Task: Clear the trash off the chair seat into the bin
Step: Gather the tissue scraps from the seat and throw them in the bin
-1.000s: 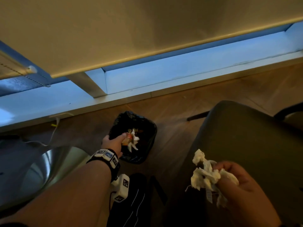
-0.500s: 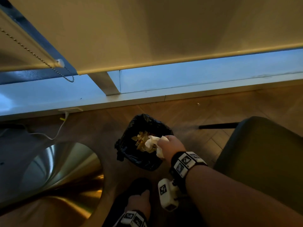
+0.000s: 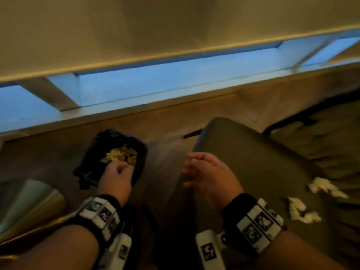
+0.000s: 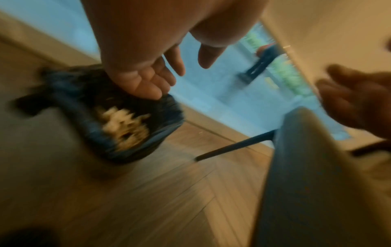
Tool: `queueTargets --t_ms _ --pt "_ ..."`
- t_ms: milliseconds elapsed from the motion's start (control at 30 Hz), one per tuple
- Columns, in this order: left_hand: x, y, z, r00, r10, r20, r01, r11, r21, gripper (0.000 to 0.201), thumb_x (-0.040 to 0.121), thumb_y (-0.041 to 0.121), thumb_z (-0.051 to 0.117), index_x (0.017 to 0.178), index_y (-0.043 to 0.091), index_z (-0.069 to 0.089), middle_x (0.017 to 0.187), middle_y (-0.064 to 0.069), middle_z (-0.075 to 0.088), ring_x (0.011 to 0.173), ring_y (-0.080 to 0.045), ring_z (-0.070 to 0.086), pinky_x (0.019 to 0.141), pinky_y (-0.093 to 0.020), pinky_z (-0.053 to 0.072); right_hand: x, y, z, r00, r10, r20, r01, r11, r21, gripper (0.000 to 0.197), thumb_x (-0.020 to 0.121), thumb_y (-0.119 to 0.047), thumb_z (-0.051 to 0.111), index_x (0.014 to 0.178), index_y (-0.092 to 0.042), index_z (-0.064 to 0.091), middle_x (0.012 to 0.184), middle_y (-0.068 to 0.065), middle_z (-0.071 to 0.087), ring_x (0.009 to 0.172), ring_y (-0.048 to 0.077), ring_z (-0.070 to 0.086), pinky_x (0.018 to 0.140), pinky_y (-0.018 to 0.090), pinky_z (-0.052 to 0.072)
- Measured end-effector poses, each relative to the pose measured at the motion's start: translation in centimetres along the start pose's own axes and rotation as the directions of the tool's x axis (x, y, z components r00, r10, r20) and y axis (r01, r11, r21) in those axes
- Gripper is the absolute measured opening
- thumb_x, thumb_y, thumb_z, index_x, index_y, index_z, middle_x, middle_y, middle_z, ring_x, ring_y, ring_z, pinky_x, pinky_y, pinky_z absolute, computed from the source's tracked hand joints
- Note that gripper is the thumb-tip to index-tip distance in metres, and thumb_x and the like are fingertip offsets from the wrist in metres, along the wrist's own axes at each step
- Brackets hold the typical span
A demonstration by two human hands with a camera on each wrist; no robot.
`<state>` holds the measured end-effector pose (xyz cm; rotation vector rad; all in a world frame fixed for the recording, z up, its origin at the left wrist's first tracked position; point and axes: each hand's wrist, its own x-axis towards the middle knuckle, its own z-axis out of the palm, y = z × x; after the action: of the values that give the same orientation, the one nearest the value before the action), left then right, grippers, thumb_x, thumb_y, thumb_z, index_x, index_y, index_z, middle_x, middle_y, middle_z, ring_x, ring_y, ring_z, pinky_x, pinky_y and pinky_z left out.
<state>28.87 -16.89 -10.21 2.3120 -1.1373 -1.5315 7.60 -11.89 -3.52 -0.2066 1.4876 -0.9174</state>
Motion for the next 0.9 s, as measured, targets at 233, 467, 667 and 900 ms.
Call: queueTargets --t_ms 233,467,667,900 --pt "-9.7 10.4 10.7 0.804 0.515 0.297 -0.568 0.813 0.126 0.016 0.092 0.026 0.059 0.107 0.032 0.056 0.096 0.010 0.058 0.077 -0.004 0.057 0.062 -0.019 0.041 -7.8 -2.8 -22.9 0.738 -0.243 -0.629 0.088 0.959 -0.268 0.013 0.090 -0.015 0.055 0.086 -0.023 0.065 0.088 0.010 0.064 0.076 0.024 0.058 0.055 0.029 0.047" --pt "-19.7 9.0 24.4 0.505 0.345 0.791 -0.851 0.350 0.390 0.069 0.080 0.049 0.067 0.139 0.044 0.033 0.138 0.007 0.041 0.124 -0.016 0.046 0.098 -0.042 0.050 -7.2 0.8 -35.8 0.638 -0.238 -0.732 -0.212 0.860 -0.464 0.056 0.075 -0.049 0.063 0.127 -0.031 0.055 0.136 0.008 0.049 0.116 0.029 0.055 0.102 0.043 0.045" --pt "-23.5 4.2 29.7 0.455 0.149 0.878 -0.890 0.097 0.445 0.074 0.086 0.036 0.066 0.146 0.045 0.023 0.158 -0.001 0.014 0.141 -0.029 0.027 0.107 -0.048 0.042 -4.0 1.6 -36.6 0.814 -0.311 -0.491 -0.201 0.642 -0.740 0.072 0.081 -0.053 0.060 0.145 -0.039 0.030 0.156 0.005 0.024 0.140 0.028 0.031 0.113 0.041 0.029" --pt "-22.6 4.5 30.2 0.385 0.215 0.898 -0.922 0.044 0.385 0.033 0.094 0.013 0.048 0.125 0.022 0.051 0.130 -0.004 0.042 0.118 -0.025 0.043 0.099 -0.041 0.046 -2.9 2.0 -34.4 0.831 -0.411 -0.375 -0.128 0.515 -0.847 0.050 0.086 -0.038 0.057 0.135 -0.037 0.044 0.147 0.006 0.032 0.134 0.032 0.029 0.108 0.048 0.035"
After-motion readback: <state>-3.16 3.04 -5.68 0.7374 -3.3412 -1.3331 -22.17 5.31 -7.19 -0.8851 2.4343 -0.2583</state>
